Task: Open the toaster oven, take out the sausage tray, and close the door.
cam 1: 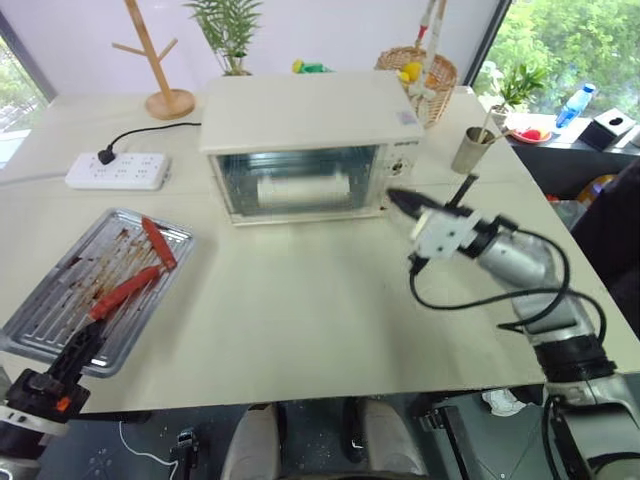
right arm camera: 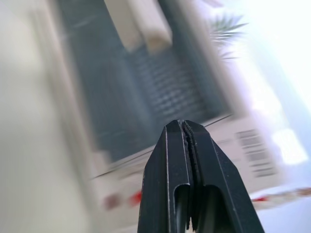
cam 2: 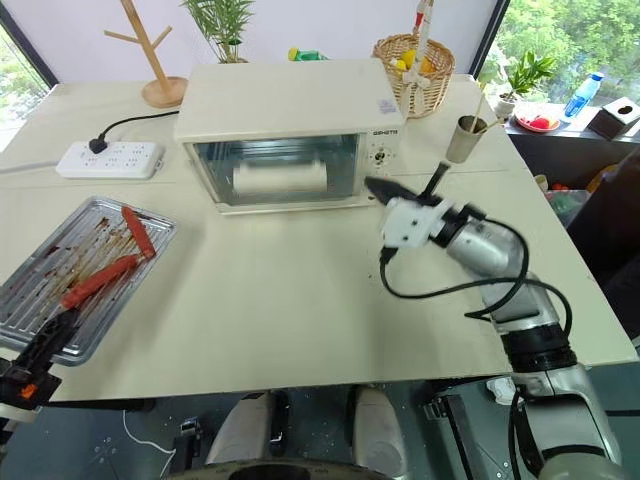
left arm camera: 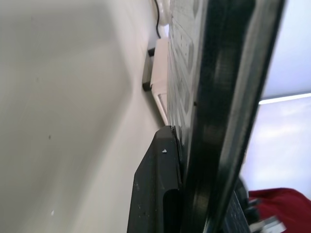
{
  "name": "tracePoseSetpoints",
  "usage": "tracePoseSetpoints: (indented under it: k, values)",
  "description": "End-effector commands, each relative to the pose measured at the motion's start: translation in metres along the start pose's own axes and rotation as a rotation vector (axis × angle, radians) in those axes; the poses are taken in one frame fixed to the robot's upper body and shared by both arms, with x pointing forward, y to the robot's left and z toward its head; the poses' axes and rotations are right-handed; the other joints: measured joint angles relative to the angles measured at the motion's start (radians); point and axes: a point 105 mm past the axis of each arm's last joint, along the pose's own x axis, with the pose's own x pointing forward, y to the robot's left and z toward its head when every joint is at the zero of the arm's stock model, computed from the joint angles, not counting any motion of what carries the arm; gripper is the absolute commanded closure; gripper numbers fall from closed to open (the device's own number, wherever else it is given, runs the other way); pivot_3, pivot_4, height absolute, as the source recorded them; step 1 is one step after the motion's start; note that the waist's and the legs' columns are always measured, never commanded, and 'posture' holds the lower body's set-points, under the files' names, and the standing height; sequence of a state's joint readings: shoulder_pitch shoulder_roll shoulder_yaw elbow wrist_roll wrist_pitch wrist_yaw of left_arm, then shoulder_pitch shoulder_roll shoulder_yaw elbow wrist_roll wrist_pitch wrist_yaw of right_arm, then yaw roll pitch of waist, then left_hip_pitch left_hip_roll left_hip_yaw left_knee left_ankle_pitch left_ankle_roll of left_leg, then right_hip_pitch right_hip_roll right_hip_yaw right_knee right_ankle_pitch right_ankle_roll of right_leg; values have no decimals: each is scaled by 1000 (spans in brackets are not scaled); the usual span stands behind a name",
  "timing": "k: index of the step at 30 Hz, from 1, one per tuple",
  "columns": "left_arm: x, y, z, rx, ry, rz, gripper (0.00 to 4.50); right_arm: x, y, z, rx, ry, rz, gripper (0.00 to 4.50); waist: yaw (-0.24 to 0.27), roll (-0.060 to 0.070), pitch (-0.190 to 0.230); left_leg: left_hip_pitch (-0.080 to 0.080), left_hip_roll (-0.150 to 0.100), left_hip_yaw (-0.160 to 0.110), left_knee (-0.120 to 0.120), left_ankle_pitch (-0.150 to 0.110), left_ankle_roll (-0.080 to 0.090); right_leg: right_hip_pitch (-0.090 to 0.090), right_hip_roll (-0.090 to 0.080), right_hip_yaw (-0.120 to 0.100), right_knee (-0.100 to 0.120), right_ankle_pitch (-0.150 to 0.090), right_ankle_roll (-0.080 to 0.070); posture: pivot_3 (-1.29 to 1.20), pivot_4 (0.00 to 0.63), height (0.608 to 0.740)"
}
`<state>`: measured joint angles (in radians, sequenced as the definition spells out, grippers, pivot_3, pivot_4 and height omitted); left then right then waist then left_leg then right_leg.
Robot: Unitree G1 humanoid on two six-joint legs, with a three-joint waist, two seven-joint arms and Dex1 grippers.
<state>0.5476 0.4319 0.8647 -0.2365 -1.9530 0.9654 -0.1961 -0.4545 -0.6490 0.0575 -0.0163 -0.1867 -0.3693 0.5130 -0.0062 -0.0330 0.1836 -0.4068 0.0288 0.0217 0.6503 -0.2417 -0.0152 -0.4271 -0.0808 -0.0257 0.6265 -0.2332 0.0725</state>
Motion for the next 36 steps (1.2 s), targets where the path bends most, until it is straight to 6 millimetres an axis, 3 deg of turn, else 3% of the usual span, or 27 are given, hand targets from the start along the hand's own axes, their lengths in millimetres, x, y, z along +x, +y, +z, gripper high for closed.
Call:
tracePoseSetpoints:
  k: [1,3,6,12,15,20,28,36]
  values:
    - [7,-7,-10,-2,86,-34,4500,-7,8,15,10,-50,46,4469,2,0,0,0,0,0,0,0,0,0,0,0,0,0,0,0,150,740]
    - [10,-7,-17,-8,144,-34,4500,-14,17,19,12,-64,85,4231,6,0,0,0,0,0,0,0,0,0,-1,0,0,0,0,0,150,740]
    - [16,-10,-35,-15,313,-46,4500,-27,29,25,-4,-79,149,3220,9,0,0,0,0,1,0,0,0,0,-1,0,0,0,0,0,150,740]
    - [40,-17,-52,-16,595,-87,4500,-53,47,30,-1,-59,239,69,21,2,0,0,0,1,0,0,0,-1,-1,0,0,0,0,0,150,740]
    - [56,-18,-55,-12,701,-95,4500,-64,51,33,23,-42,265,69,19,2,0,0,0,0,0,0,0,-1,-1,-1,0,0,0,0,150,740]
    - [100,-19,-65,-4,837,-141,4500,-90,66,35,2,37,352,69,23,2,0,0,-2,1,0,0,0,0,0,-2,0,0,0,0,150,740]
    - [145,-30,-107,44,1086,-197,4500,-112,77,48,109,128,354,69,19,1,-1,0,-3,1,0,0,0,0,1,-2,1,0,0,0,150,740]
    - [166,-20,-113,109,1109,-174,4500,-117,58,47,631,248,171,69,19,1,-1,0,-2,0,0,0,0,0,0,-2,1,0,0,0,150,740]
